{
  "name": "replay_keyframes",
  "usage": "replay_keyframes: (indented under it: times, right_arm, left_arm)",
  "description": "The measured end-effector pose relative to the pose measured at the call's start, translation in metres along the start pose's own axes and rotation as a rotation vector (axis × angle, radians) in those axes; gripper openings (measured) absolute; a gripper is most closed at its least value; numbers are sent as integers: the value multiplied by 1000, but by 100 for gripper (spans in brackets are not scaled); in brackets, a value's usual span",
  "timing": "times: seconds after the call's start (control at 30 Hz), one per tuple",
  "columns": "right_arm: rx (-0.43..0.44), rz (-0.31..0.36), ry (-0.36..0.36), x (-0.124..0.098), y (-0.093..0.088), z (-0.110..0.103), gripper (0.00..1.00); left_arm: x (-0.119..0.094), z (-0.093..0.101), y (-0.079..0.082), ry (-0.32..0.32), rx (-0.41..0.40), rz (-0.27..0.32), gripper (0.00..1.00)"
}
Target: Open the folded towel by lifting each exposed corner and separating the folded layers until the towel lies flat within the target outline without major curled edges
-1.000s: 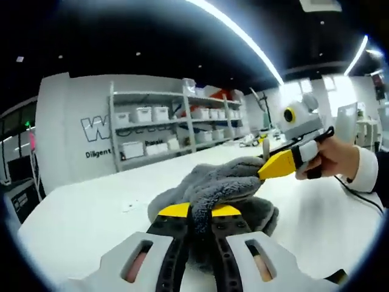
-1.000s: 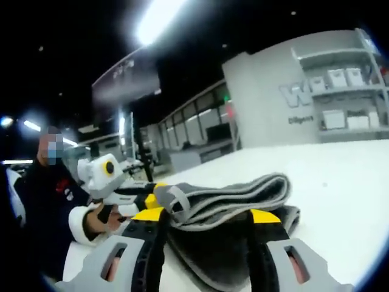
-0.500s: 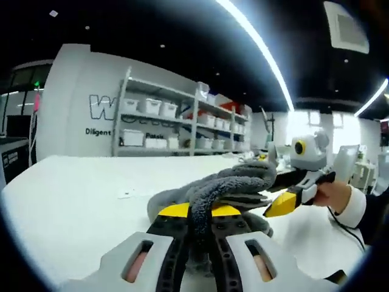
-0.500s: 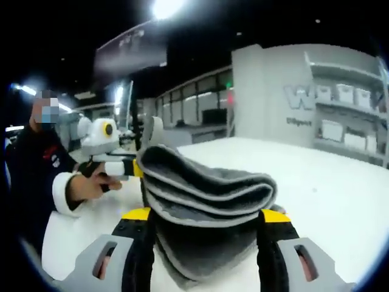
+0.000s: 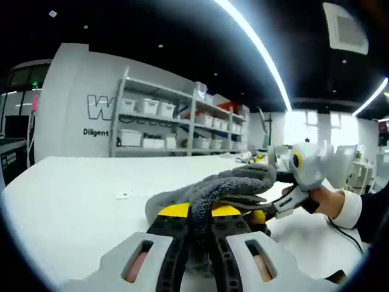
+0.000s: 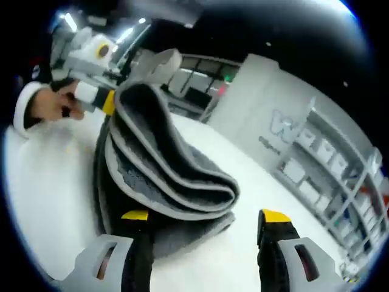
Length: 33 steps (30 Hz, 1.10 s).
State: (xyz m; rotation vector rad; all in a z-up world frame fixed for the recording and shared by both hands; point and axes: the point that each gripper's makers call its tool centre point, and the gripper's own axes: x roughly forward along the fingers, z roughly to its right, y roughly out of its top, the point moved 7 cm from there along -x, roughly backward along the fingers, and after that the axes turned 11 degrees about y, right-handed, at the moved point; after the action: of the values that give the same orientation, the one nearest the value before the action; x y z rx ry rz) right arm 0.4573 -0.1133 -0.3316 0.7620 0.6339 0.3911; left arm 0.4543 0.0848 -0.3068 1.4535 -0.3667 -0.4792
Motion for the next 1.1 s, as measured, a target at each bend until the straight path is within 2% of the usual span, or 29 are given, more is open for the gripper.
replay_keyframes:
  times: [0.13,0.2,0.47,0.6,0.8,0.9,1.0,1.1]
  right_arm:
    - [-175,-13,-77,1,11,-3,64]
    - [-249,-48,-105,3,12,-2,64]
    - [-515,-93,-153,12,18,-8,63]
    - [-649,-97,-180,13,22,-12,59]
    - [-725,-103,-181,15,20,-13,53]
    - [-780,-97,-186,14,22,-15,46]
    - [-811,-91,-193,12,23,-15,40]
    - [-828,-93,-183,12,24,-19,34]
  left_arm:
    - [-1,0,1,-2,23,-2,9]
    - [-2,2,0,-3,34,-3,9]
    - [-5,8,-3,-4,96,-7,9]
    - [-6,12,-5,-24,145,-1,9]
    - [-7,20,-9,-46,228,-7,10]
    - [-8,22,-10,-59,270,-7,11]
    - [-10,26,-14,-109,347,-38,12]
    - [-12,31,-17,-117,465,-23,13]
